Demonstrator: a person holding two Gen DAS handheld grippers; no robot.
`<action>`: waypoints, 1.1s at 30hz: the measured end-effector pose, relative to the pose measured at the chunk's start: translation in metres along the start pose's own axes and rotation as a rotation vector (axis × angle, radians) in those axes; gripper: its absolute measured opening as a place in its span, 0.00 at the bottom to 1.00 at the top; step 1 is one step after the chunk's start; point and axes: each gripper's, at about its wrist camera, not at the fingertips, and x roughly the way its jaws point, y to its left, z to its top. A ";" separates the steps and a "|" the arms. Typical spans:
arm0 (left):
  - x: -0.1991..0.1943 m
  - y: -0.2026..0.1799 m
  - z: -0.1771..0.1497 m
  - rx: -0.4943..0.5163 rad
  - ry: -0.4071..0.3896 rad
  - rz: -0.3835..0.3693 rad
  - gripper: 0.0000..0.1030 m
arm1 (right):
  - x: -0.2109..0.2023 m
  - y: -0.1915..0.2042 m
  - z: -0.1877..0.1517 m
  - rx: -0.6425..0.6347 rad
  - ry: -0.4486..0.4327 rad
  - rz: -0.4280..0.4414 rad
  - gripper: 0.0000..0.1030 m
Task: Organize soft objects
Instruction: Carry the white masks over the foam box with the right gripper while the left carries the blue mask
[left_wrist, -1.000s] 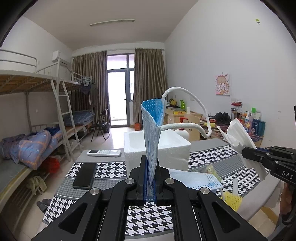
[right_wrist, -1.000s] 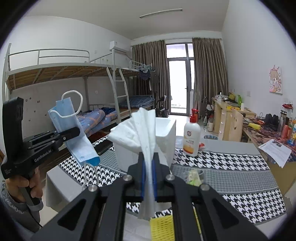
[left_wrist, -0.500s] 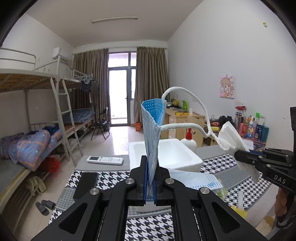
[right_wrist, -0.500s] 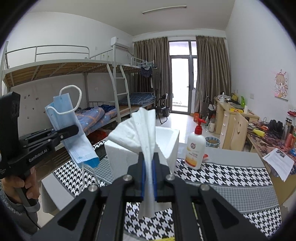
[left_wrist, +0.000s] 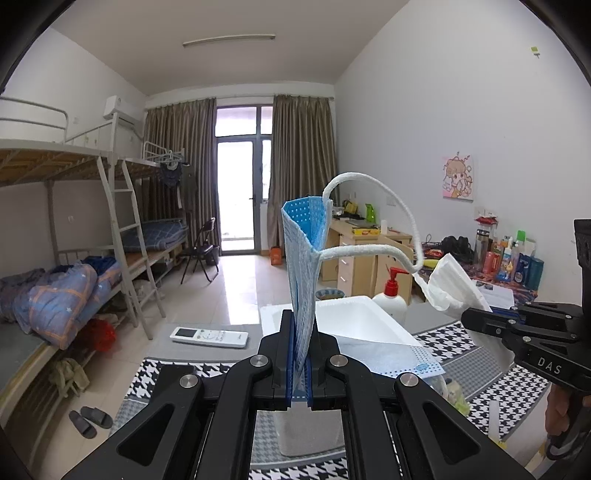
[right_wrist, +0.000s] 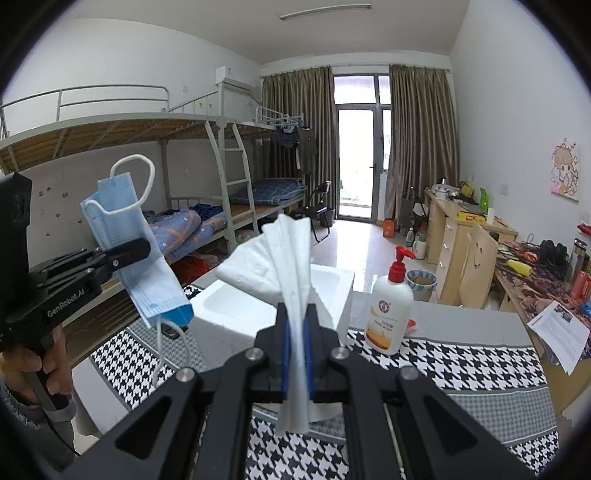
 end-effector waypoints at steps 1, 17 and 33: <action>0.003 0.002 0.000 -0.002 0.000 0.002 0.04 | 0.004 0.000 0.001 -0.001 0.007 -0.001 0.09; 0.026 0.031 0.002 -0.029 0.010 0.062 0.04 | 0.074 0.014 0.022 -0.024 0.095 0.029 0.09; 0.030 0.049 0.000 -0.065 0.029 0.104 0.04 | 0.100 0.020 0.024 -0.034 0.119 0.010 0.75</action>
